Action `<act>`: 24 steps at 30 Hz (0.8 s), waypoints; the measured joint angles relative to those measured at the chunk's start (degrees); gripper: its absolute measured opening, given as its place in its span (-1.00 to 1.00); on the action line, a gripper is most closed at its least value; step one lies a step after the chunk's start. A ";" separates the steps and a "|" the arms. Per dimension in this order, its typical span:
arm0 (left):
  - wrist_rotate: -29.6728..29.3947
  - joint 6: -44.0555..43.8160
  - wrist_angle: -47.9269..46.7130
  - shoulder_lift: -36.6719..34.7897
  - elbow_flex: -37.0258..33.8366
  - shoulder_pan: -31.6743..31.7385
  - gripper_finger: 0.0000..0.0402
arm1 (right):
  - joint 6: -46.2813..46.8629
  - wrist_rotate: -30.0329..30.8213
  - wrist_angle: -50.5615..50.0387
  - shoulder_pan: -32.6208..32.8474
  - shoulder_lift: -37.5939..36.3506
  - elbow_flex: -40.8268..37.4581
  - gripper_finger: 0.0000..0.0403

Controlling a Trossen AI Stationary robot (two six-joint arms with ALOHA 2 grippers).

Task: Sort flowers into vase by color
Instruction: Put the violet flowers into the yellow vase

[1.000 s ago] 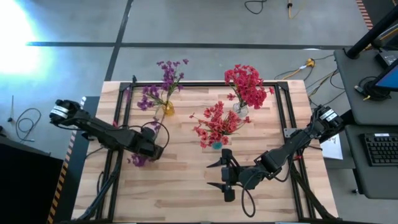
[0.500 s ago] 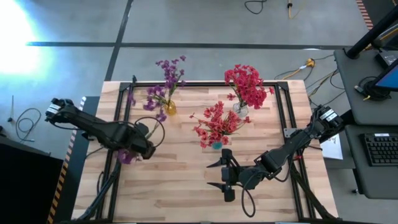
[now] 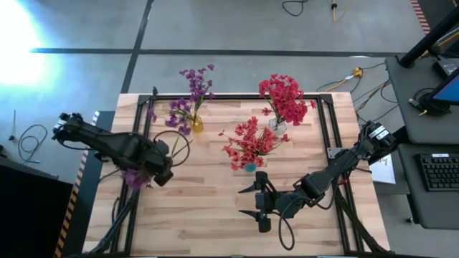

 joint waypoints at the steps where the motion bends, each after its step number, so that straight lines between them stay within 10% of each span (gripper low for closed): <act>1: 0.12 0.28 -1.30 -0.06 1.08 0.00 -1.00 | 0.00 0.00 0.00 0.02 0.02 0.00 0.36; 24: -2.34 2.59 -4.49 -0.21 3.02 0.00 -0.99 | 0.00 0.02 -0.07 0.00 0.01 0.00 0.36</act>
